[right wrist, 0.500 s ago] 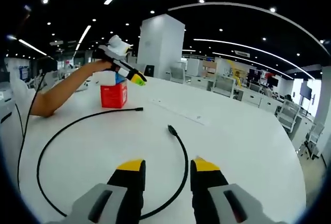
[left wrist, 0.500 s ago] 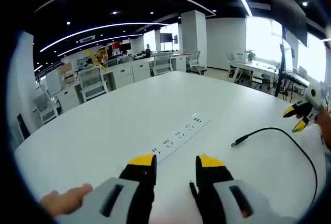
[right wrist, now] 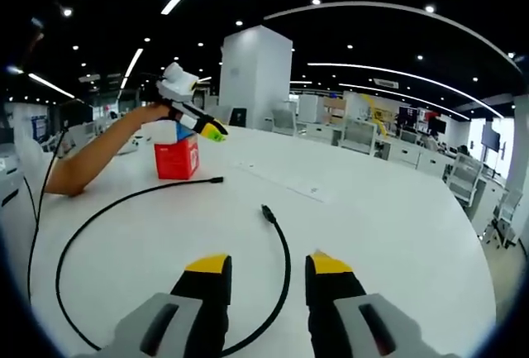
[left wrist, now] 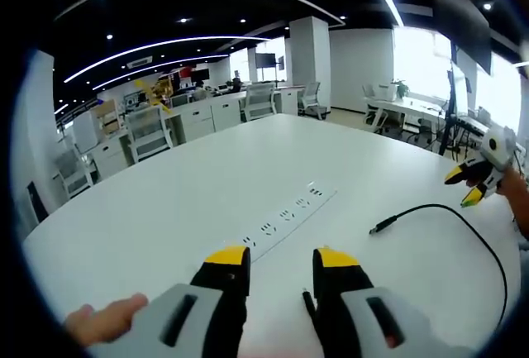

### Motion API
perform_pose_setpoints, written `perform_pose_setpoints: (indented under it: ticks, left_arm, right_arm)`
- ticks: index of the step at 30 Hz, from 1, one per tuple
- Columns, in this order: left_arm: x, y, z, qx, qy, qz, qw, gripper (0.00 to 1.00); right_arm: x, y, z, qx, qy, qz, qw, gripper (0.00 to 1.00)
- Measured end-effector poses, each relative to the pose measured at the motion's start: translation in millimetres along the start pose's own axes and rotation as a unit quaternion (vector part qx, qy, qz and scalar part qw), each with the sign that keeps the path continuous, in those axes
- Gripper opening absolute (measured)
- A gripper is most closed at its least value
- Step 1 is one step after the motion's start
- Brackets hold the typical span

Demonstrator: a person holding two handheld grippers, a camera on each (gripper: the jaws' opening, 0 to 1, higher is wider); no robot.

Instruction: Find the data cable on the table. Grasp the USB connector end of the cable and insert it into the USB port on the table

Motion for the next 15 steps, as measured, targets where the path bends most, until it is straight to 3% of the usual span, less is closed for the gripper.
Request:
perform_pose_setpoints:
  ticks: [11, 15]
  left_arm:
    - [-1.3, -0.7, -1, -0.004, -0.001, 0.0, 1.0, 0.31]
    - [-1.4, -1.0, -1, -0.001, 0.0, -0.001, 1.0, 0.31]
  right_arm:
    - [-9, -6.1, 17, -0.01, 0.027, 0.003, 0.9996, 0.34]
    - [-10, -10.3, 18, 0.012, 0.018, 0.001, 0.9998, 0.34]
Point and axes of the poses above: the point that each gripper's makers call its tool centre point, and the gripper's own axes: z roughly forward along the fingers, x roughly to its left, y roughly out of its top, the point moved 7 cm from there along -z, roughly backward along the fingers, and after that the axes turned 6 degrees about -z, right-handed, at the moved point
